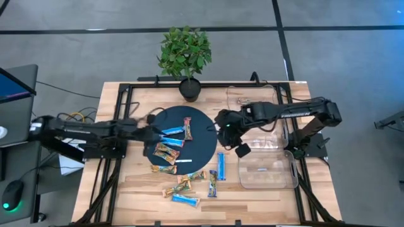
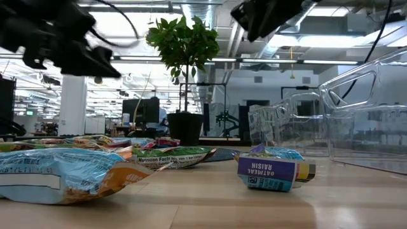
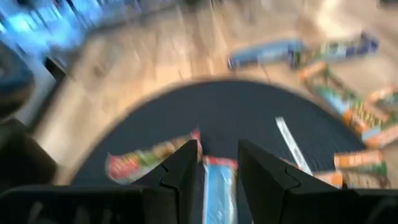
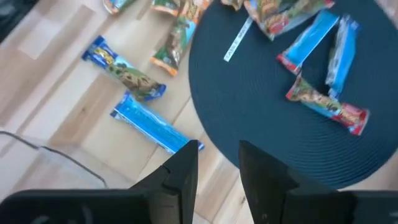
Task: Pick and place Granola Bars by type
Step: Put the blue granola bar into the middle transparent bin
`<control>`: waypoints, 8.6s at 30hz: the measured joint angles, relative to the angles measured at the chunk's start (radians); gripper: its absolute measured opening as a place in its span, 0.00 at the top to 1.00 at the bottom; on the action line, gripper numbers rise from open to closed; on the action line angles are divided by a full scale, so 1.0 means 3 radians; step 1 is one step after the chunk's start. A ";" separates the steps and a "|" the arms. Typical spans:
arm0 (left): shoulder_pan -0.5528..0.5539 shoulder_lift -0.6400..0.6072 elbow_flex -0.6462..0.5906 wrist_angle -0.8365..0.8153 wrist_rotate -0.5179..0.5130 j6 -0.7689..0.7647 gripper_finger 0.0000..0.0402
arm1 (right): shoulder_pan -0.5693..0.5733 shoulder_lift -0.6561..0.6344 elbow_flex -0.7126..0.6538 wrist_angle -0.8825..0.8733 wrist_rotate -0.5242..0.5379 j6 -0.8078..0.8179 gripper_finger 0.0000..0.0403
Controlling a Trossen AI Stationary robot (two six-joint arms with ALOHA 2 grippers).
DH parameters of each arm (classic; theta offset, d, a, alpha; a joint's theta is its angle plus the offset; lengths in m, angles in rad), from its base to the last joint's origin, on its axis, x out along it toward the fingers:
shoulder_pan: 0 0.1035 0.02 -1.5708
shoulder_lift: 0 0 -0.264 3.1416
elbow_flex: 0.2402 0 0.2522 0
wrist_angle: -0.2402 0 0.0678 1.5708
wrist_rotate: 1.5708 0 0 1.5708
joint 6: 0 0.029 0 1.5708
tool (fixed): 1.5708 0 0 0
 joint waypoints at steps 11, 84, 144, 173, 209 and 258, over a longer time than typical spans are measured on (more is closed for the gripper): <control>-0.0211 0.1746 0.1018 -0.0649 -0.0007 -0.0104 0.72 | -0.0028 -0.0996 -0.0014 0.0208 0.0033 -0.0075 0.73; 0.0813 0.2804 0.1582 -0.1293 -0.0043 -0.0409 0.49 | 0.0024 -0.2085 -0.1756 0.1257 0.0093 -0.0191 0.74; 0.0370 0.3059 0.2668 -0.1565 0.0028 0.0097 0.91 | 0.0022 -0.2086 -0.1850 0.1251 0.0335 -0.0118 0.74; -0.0096 0.3229 0.2597 0.0717 0.0544 0.0890 0.91 | -0.1296 -0.2075 -0.1850 0.0782 0.3142 0.1605 0.74; 0.0335 0.5096 0.4467 0.1216 0.0489 0.0696 0.89 | -0.1995 -0.2019 -0.1852 0.0522 0.2615 0.1793 0.74; 0.0118 0.3261 0.3311 -0.2394 0.0276 0.0361 0.54 | -0.1023 -0.1976 -0.1848 0.1357 0.0802 0.0728 0.74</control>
